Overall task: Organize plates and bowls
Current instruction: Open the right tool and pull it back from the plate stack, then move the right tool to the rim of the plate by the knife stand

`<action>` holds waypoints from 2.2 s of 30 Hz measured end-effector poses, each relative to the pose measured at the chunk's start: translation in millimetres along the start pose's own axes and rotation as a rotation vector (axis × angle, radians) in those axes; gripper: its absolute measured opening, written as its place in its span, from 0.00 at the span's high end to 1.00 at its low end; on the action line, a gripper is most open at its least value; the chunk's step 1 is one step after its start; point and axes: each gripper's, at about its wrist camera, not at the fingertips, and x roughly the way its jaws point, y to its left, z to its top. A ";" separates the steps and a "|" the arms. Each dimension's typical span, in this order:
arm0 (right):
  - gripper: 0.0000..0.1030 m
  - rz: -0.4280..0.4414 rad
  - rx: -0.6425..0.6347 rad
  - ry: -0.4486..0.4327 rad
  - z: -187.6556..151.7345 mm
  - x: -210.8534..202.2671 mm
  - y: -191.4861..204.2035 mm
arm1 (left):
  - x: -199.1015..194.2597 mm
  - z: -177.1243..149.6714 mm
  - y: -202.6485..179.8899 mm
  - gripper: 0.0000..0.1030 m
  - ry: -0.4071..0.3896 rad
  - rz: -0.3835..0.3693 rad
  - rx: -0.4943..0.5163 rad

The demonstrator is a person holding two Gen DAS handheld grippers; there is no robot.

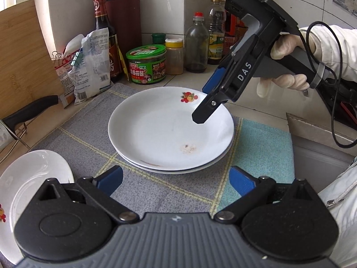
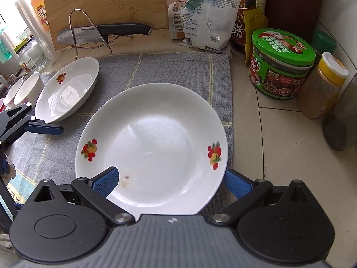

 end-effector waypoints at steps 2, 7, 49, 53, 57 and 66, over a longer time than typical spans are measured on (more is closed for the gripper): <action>0.00 -0.036 -0.037 -0.015 -1.0 -2.2 7.1 | -1.9 -0.5 -1.5 0.02 -0.004 0.002 -0.001; 0.00 -0.064 -0.078 -0.049 -4.3 -6.8 20.0 | -6.9 -0.7 -2.4 0.02 -0.013 0.030 -0.023; 0.00 -0.068 -0.203 -0.192 6.9 11.7 193.8 | -57.2 -101.6 65.6 0.01 0.072 0.545 -0.543; 0.00 -0.020 -0.265 -0.179 23.2 19.3 184.0 | -44.1 -100.9 66.6 0.00 0.091 0.574 -0.582; 0.00 0.047 -0.314 -0.163 41.1 29.0 169.2 | -39.4 -97.2 69.8 0.00 0.102 0.600 -0.619; 0.00 0.145 -0.358 -0.097 79.5 61.6 150.6 | -25.8 -86.0 80.5 0.00 0.102 0.653 -0.671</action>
